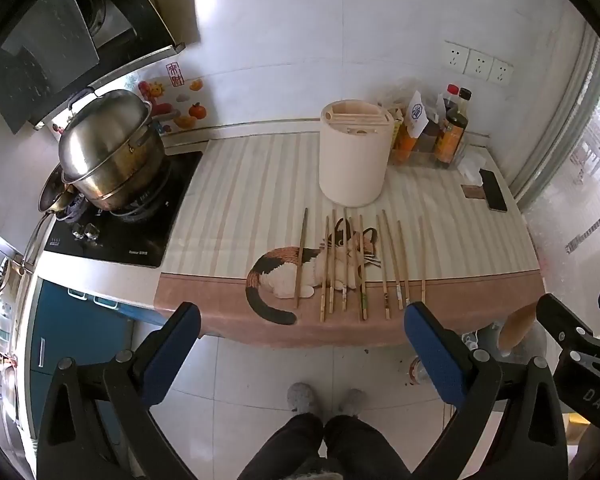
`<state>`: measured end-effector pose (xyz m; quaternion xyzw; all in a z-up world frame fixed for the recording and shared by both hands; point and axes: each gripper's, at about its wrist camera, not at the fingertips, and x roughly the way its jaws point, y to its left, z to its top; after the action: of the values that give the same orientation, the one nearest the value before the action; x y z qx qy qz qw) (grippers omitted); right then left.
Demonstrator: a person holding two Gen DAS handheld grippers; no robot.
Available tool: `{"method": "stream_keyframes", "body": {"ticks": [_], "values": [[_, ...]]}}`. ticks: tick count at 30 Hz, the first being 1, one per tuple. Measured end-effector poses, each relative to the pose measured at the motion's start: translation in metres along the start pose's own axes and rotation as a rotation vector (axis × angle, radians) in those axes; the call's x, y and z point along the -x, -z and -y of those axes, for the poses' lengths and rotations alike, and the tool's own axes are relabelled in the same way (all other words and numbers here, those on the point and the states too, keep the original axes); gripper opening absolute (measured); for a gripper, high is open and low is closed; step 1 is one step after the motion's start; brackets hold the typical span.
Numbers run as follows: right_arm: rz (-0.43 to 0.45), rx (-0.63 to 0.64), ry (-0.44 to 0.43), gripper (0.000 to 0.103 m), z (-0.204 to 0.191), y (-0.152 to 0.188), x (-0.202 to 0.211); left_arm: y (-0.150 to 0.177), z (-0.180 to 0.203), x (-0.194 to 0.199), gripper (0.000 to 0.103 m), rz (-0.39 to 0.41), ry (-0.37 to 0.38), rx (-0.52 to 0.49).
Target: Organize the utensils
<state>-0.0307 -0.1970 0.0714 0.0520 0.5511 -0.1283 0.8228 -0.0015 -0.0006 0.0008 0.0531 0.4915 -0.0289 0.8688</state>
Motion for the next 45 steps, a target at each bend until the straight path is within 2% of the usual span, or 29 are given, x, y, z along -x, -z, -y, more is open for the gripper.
{"method": "stream_keyframes", "body": {"ticks": [15, 24, 45], "values": [[0.011, -0.001, -0.002, 0.103, -0.001, 0.004, -0.001, -0.004, 0.004, 0.008, 0.103, -0.002, 0.008, 0.005], [0.016, -0.003, 0.0, 0.103, 0.003, 0.006, 0.013, -0.006, 0.006, 0.015, 0.103, -0.001, 0.008, 0.01], [0.041, 0.011, 0.004, 0.103, -0.006, 0.002, 0.015, -0.014, 0.003, 0.013, 0.103, 0.008, 0.018, 0.007]]}}
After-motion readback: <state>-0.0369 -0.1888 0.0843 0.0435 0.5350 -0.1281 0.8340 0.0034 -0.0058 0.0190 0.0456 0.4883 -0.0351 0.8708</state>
